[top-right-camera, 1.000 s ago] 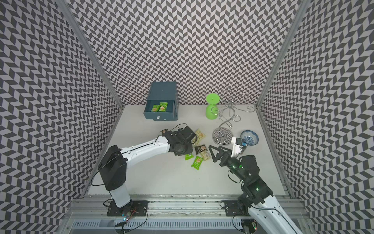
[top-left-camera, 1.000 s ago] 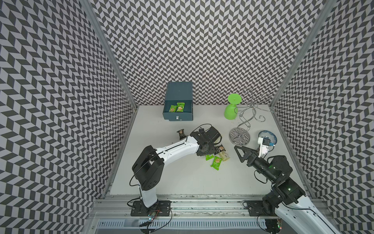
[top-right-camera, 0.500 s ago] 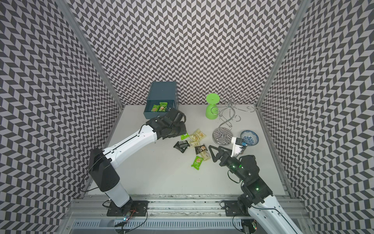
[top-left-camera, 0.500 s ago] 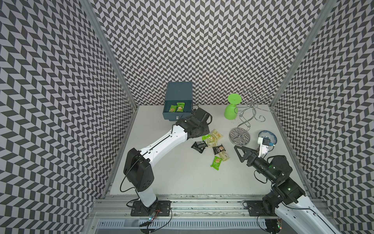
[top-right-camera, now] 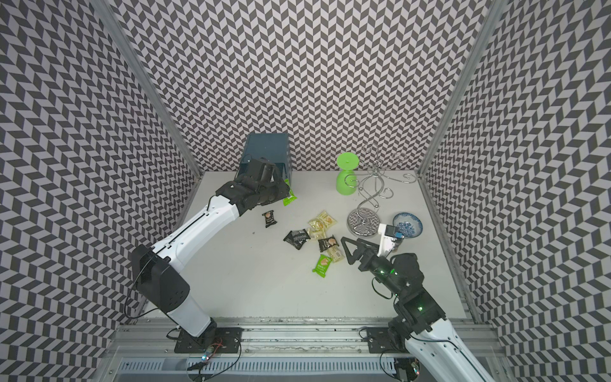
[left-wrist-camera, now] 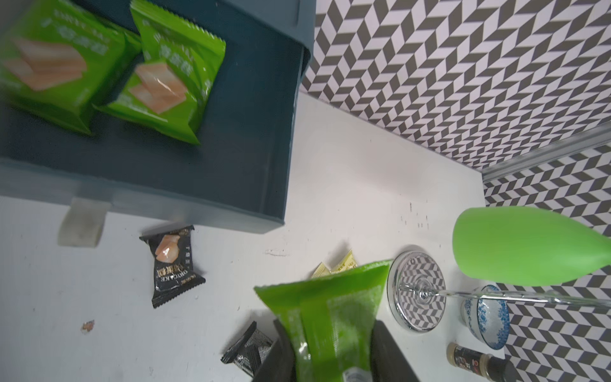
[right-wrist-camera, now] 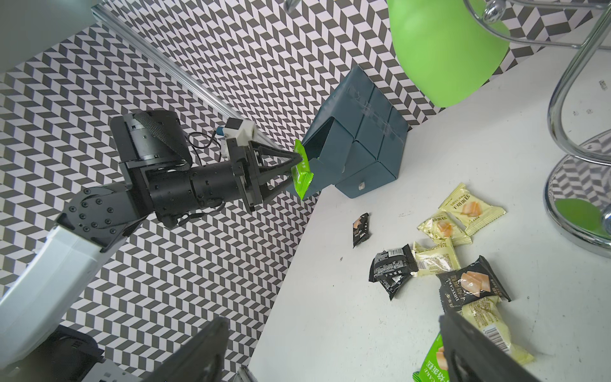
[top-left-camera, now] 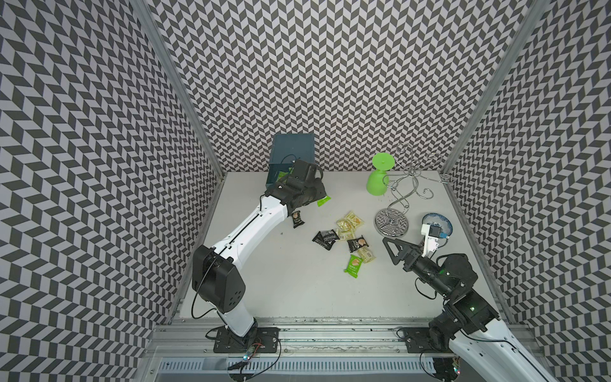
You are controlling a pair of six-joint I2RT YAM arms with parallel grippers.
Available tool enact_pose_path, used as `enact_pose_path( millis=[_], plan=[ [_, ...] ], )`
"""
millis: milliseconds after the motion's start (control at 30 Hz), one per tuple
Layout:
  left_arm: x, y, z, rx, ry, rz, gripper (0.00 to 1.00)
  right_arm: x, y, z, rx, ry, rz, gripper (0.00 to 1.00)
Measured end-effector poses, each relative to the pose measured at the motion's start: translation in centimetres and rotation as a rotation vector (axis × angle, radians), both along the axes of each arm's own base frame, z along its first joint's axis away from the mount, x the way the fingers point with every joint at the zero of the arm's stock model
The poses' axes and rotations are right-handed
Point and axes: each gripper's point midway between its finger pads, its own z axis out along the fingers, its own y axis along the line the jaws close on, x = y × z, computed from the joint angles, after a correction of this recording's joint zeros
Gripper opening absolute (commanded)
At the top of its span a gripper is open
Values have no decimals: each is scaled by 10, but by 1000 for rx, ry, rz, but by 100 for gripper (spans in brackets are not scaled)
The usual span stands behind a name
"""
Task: Place the cookies into the drawer by color
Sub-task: Place the cookie in the drawer.
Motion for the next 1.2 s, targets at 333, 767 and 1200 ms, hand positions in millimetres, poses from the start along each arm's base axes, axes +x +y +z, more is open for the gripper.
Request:
enact_pose_path(
  millis=[333,767,1200],
  plan=[
    [39,35,45,-83,-104,62,38,0,-1,0,3,2,-4,100],
    [86,53,34,-104,-105,109,37,-2,-2,3,7,-9,-7,100],
    [109,63,-18,-52,-22,147,36,-3,-6,0,0,-1,-21,100]
  ],
)
